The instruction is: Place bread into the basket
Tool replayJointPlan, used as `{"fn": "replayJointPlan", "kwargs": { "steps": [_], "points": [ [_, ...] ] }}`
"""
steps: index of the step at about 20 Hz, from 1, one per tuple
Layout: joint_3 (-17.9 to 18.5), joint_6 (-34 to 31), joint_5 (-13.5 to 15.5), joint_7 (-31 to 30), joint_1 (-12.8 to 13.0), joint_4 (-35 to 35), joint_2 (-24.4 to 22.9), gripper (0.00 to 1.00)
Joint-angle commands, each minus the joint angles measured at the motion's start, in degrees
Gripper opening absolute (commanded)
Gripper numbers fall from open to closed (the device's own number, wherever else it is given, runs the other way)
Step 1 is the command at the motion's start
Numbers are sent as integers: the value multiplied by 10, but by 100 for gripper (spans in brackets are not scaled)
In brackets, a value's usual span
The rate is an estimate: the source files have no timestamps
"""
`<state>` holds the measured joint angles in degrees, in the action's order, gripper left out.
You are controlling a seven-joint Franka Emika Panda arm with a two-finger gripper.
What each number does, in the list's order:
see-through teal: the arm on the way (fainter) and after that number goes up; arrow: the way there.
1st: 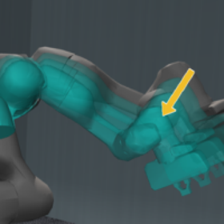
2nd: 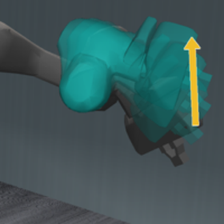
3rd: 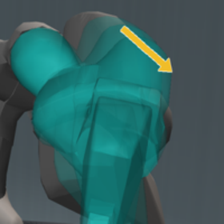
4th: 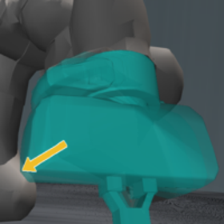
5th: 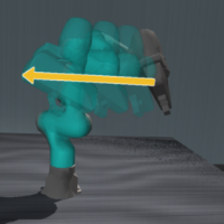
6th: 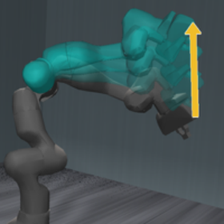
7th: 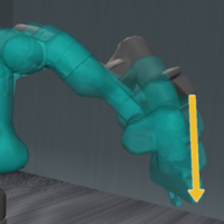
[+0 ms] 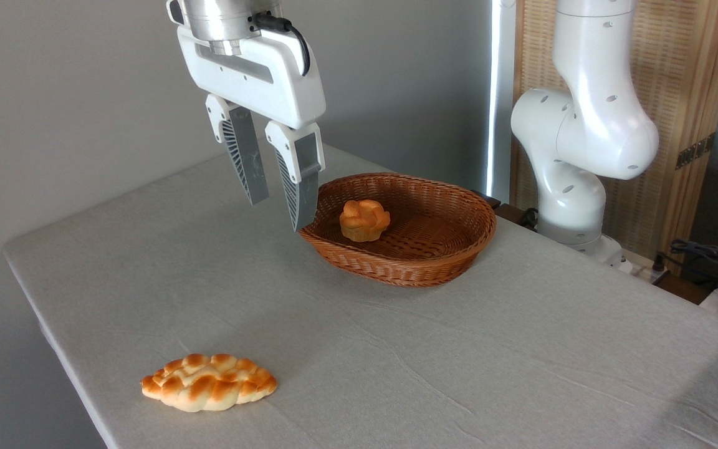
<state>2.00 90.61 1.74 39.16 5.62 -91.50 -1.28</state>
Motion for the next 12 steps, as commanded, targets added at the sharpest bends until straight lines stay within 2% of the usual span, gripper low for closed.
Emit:
{"fn": "replayJointPlan", "kwargs": {
  "steps": [1,12],
  "points": [
    [5,-15,5,12,1,16,6,100],
    [8,4,5,7,1,8,-1,100]
  ]
}}
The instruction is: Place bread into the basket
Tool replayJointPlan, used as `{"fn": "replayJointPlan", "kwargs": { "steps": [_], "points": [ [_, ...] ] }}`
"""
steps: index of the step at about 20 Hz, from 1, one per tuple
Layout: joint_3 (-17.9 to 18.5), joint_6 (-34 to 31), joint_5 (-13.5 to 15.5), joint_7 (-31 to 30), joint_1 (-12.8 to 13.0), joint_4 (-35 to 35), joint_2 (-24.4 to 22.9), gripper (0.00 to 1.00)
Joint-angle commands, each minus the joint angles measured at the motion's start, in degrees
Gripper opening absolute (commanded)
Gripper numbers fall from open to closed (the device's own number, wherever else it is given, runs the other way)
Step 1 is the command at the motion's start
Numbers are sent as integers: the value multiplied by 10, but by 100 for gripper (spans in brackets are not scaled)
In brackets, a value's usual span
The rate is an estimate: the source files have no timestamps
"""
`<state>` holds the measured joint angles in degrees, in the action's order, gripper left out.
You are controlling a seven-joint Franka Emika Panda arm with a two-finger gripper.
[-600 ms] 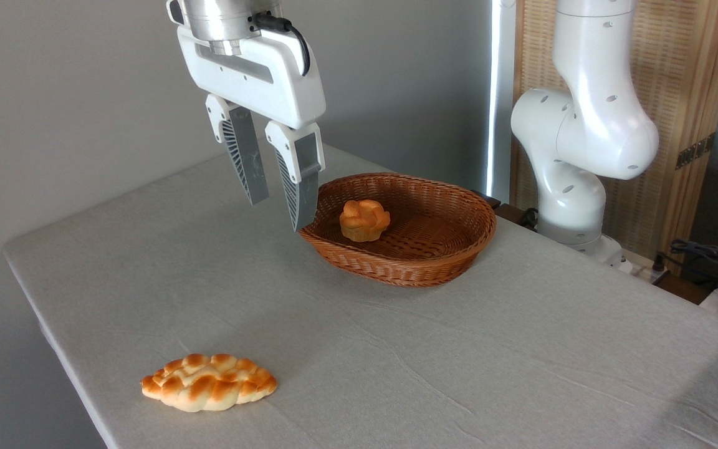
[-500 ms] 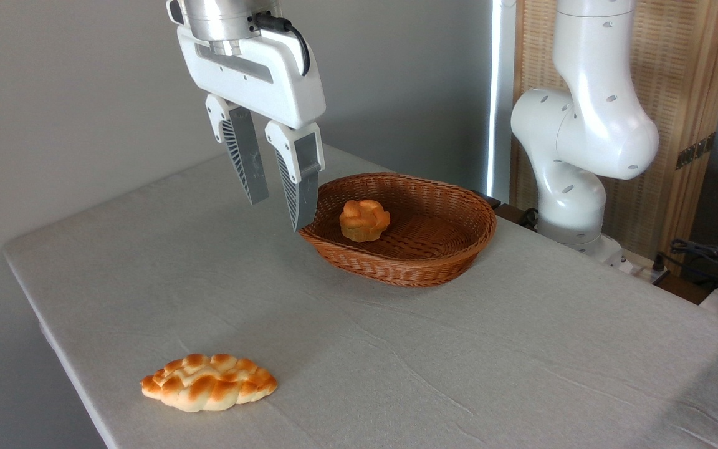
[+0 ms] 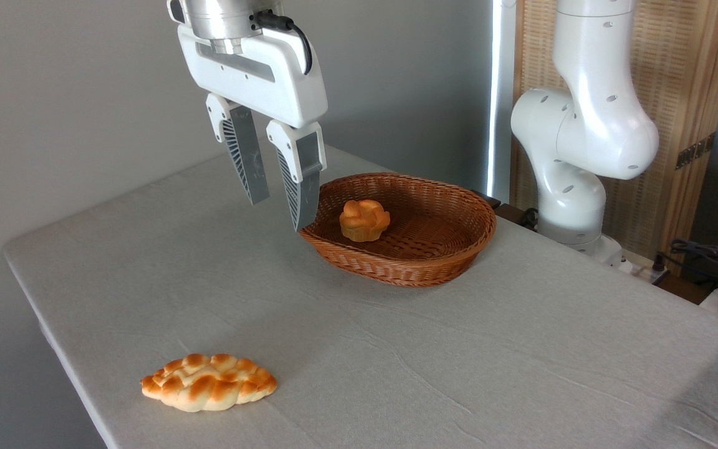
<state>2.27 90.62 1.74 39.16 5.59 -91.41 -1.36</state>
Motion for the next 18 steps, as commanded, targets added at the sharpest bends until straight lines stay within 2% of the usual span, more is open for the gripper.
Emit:
{"fn": "replayJointPlan", "kwargs": {
  "steps": [1,9,11,13,18],
  "points": [
    [5,17,6,6,1,4,-1,100],
    [5,91,6,13,1,-19,-1,100],
    [-1,136,11,23,1,-30,1,100],
    [-9,187,10,50,2,-61,5,100],
    [-16,199,5,167,1,-79,15,100]
  ]
}}
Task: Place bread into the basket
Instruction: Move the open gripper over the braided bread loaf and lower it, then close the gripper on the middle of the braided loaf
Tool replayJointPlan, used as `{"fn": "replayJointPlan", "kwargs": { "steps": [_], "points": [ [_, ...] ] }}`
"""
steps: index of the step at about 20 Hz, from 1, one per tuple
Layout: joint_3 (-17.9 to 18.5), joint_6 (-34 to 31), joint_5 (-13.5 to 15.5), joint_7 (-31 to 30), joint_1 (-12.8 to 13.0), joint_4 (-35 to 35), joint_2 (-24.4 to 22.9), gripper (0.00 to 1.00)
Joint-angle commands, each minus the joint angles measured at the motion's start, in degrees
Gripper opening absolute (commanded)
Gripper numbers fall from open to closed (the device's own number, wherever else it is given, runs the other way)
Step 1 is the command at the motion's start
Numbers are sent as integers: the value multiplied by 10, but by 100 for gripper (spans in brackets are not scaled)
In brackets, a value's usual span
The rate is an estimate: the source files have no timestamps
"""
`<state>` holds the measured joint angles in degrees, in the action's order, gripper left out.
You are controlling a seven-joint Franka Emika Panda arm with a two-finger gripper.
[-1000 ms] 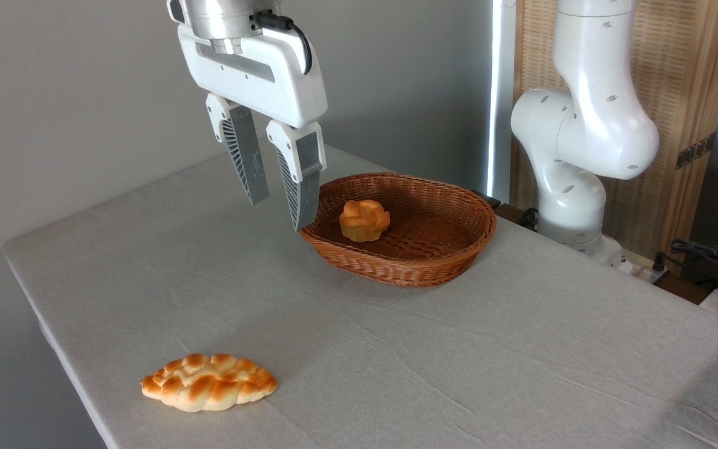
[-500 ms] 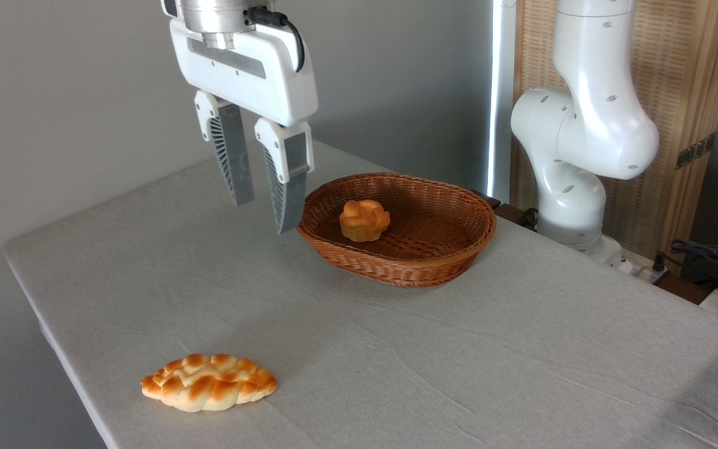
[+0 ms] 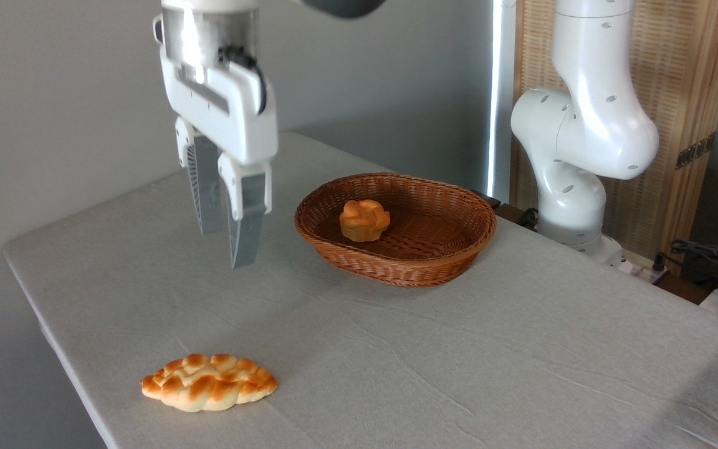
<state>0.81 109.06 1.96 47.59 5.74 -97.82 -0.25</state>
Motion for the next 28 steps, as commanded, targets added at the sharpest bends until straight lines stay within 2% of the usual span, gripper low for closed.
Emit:
{"fn": "replayJointPlan", "kwargs": {
  "steps": [1,4,7,8,10,12,16,23,28],
  "points": [
    [-1,14,2,101,0,-18,8,100],
    [-1,26,2,176,0,-23,31,100],
    [-1,69,-2,208,0,-44,44,100],
    [-1,90,-19,214,1,-53,52,100],
    [-2,115,-83,217,8,-60,75,100],
    [-3,130,-114,212,20,-61,94,100],
    [-4,174,-118,215,27,-69,119,100],
    [-13,190,-118,215,26,-69,146,100],
    [-20,259,-115,213,26,-69,176,100]
  ]
}}
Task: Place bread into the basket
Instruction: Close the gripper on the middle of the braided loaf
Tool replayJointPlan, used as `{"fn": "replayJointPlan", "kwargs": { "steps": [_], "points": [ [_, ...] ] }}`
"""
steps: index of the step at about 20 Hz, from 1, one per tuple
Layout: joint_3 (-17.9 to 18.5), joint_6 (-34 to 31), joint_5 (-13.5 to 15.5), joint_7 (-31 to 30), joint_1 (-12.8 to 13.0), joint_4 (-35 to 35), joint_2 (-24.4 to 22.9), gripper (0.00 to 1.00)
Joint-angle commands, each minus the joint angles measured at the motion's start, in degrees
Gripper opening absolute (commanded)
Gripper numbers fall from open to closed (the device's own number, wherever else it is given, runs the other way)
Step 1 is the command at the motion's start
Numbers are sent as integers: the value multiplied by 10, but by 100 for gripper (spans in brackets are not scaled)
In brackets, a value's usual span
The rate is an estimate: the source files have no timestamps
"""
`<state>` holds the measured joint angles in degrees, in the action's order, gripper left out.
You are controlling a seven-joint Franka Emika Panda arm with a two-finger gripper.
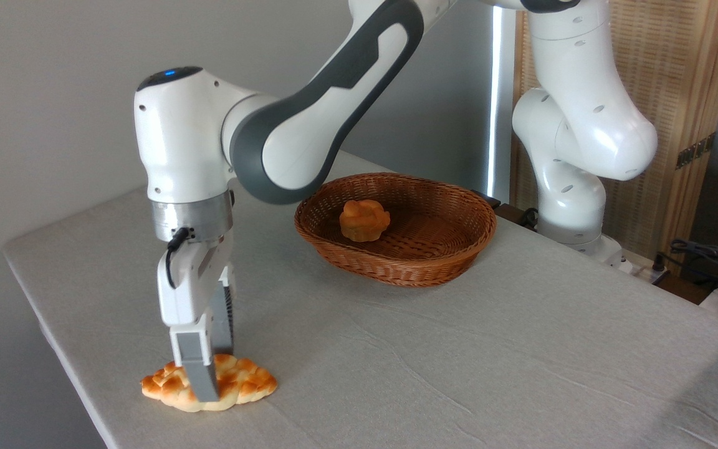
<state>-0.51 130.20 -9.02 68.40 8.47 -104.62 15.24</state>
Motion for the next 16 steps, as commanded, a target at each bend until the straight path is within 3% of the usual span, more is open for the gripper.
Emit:
{"fn": "replayJointPlan", "kwargs": {
  "steps": [1,4,5,6,8,10,16],
  "points": [
    [-7,51,-6,5,-1,-1,23,100],
    [-8,52,-7,6,-1,-2,23,98],
    [-8,52,-8,7,0,-2,23,90],
    [-9,52,-8,7,0,-2,23,68],
    [-9,52,-8,9,0,-2,22,34],
    [-13,52,-8,9,0,-2,22,17],
    [-15,51,-9,10,-1,-1,18,17]
  ]
}}
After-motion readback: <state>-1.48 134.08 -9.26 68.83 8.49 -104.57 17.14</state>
